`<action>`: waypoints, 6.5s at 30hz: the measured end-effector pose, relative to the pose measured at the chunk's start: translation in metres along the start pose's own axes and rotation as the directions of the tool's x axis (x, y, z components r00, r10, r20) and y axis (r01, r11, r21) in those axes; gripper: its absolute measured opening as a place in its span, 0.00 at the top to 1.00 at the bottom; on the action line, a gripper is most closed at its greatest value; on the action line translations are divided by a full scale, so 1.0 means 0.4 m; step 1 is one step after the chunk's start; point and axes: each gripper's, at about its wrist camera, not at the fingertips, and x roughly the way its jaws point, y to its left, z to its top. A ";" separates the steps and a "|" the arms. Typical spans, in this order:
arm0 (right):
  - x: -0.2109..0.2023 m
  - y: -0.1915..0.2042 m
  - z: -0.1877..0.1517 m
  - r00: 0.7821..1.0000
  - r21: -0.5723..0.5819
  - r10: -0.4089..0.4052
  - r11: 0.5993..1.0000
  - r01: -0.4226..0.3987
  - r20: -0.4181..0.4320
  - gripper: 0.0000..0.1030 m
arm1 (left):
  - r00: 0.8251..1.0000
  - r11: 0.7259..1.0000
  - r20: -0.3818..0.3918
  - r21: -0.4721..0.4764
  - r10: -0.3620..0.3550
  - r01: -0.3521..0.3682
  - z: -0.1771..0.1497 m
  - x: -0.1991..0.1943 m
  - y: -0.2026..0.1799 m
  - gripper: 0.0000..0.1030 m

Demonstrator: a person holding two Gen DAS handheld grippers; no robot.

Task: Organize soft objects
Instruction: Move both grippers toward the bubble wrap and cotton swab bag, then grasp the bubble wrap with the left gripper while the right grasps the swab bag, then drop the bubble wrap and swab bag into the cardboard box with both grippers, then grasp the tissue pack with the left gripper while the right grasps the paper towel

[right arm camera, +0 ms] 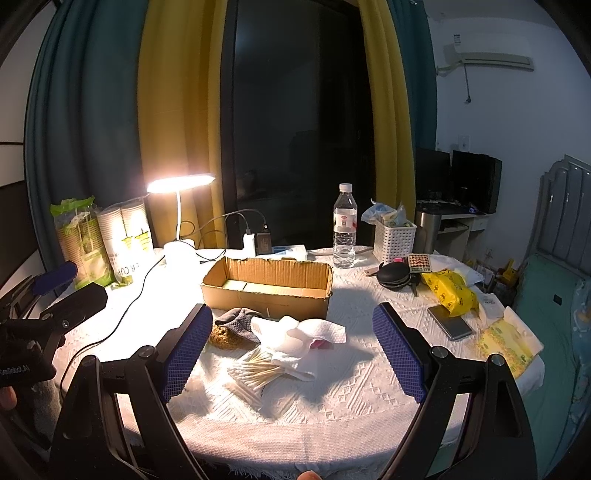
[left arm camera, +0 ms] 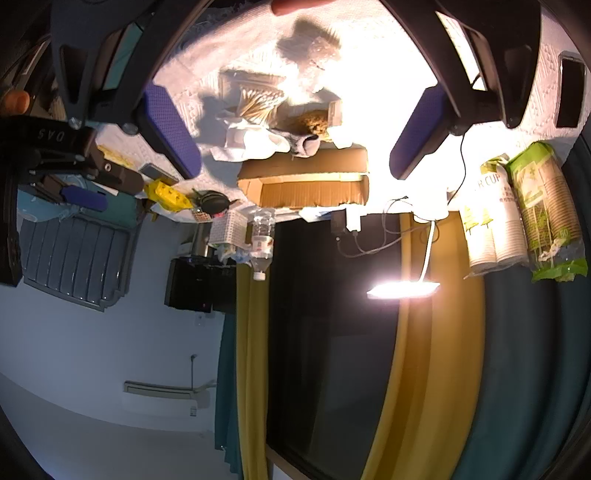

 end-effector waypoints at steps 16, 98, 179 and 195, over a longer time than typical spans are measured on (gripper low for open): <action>0.067 0.003 -0.046 0.991 0.099 0.067 0.994 -0.055 -0.116 0.12 | 0.995 1.000 -0.097 -0.012 0.020 -0.022 -0.051 0.067 0.021 0.01; 0.439 0.042 0.002 0.900 0.104 0.316 0.949 -0.298 -0.299 0.46 | 0.978 0.991 -0.206 0.132 0.015 0.012 0.030 0.373 0.069 0.62; 0.598 0.028 -0.143 0.845 0.058 0.247 0.967 -0.250 -0.475 0.29 | 0.960 0.995 -0.278 -0.098 -0.045 0.018 -0.065 0.485 0.170 0.19; 0.635 0.054 -0.201 0.818 0.028 0.228 0.968 -0.251 -0.529 0.78 | 0.922 0.993 -0.387 -0.100 0.016 -0.059 -0.167 0.521 0.185 0.19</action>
